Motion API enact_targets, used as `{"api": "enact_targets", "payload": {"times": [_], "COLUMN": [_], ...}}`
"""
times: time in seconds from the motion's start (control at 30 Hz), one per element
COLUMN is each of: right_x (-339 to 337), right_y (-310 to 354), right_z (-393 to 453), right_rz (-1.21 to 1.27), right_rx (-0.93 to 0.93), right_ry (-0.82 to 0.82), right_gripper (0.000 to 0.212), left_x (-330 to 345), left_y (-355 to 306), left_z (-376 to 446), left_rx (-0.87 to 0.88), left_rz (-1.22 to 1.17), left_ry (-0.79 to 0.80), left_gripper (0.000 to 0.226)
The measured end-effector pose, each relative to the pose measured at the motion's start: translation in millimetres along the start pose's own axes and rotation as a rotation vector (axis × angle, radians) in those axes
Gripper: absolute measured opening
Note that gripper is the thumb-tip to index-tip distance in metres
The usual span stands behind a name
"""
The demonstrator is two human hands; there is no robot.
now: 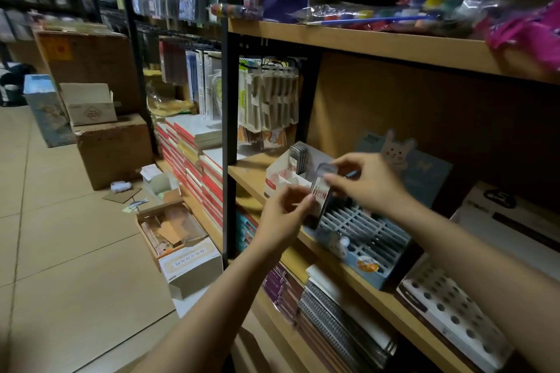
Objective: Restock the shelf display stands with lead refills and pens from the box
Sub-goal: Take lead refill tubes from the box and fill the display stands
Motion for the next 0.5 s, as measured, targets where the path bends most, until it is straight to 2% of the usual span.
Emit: {"api": "enact_targets", "payload": {"times": [0.07,0.17,0.27,0.33,0.4,0.5], "right_x": [-20.8,-43.3,-33.6,-20.3,-8.5,6.5], "right_y": [3.8,6.4,-1.9,-3.0,-5.8,-14.0], "right_z": [15.9,40.4,63.1,76.0,87.1,98.2], "right_rz": [0.053,-0.077,-0.187,-0.261,-0.299,-0.365], "right_rx": [0.009,0.02,0.075,0.056,0.024,0.007], "right_ry": [-0.095,-0.202,-0.185,-0.159,-0.137,-0.096], "right_gripper": [0.013,0.015,0.013,0.01,0.009,0.013], "left_x": [-28.2,-58.9,-56.7,-47.8,-40.2,-37.8], "left_y": [-6.2,-2.8,6.6,13.2,21.2,33.4], "left_z": [8.8,25.0,43.5,56.7,68.6,81.9], "left_rx": [0.061,0.063,0.015,-0.009,-0.036,-0.055], "left_rz": [0.134,0.337,0.488,0.498,0.454,0.383], "left_ry": [-0.152,-0.282,-0.227,-0.159,-0.106,-0.085], "left_gripper": [0.029,0.063,0.104,0.127,0.139,0.143]}}
Point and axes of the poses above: each hand's wrist, its own z-axis towards the middle knuckle, its own x-axis out of the palm, y = z × x, the point moved 10 cm from there along z, towards the middle knuckle, and after that the axes turned 2 degrees about -x, right-handed, at the moved point
